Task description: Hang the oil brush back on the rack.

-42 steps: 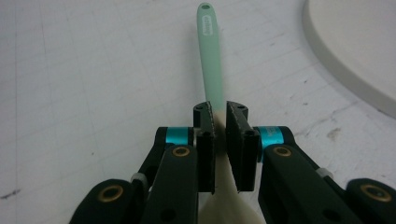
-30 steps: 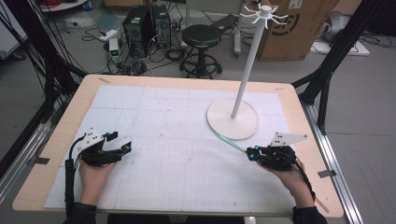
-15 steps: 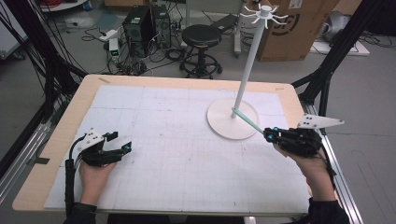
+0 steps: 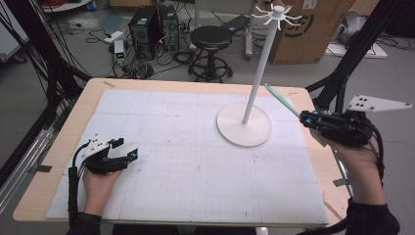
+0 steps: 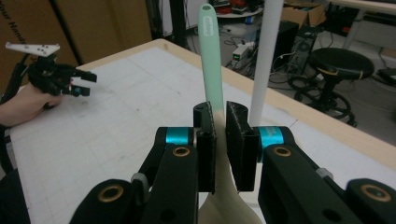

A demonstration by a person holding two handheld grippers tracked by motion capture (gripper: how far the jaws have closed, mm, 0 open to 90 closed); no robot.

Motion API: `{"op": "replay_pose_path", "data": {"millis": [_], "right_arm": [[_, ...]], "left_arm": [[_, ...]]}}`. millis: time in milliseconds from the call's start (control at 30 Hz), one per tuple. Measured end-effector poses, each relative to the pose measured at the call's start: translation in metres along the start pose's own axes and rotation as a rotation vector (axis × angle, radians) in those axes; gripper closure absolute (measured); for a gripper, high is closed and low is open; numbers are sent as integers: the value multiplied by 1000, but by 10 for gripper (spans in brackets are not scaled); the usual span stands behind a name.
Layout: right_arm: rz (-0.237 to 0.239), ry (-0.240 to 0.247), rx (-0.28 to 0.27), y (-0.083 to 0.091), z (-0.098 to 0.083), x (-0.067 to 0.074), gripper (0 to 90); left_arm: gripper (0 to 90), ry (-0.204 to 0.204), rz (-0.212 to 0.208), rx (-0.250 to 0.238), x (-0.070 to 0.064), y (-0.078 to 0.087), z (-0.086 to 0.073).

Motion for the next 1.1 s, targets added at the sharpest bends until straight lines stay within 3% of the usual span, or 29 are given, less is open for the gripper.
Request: {"op": "replay_pose_path", "data": {"millis": [400, 567, 1100], "right_arm": [[-69, 16, -42, 24, 46, -10, 831], [-76, 7, -56, 26, 57, -10, 831], [-106, 43, -93, 19, 96, -3, 831]], "left_arm": [[270, 3, 0, 0, 0, 0, 0], [270, 3, 1, 0, 0, 0, 0], [271, -1, -2, 2, -1, -1, 0]]}}
Point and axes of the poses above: each handheld gripper's, and its own axes: y roughly backward along the jaws, z roughly out of its top, x roughly to its left, the point moved 8 cm from there along -y, roughly forward along the jaws, and after that the axes turned 5 degrees about -x, right-handed, at the moved point
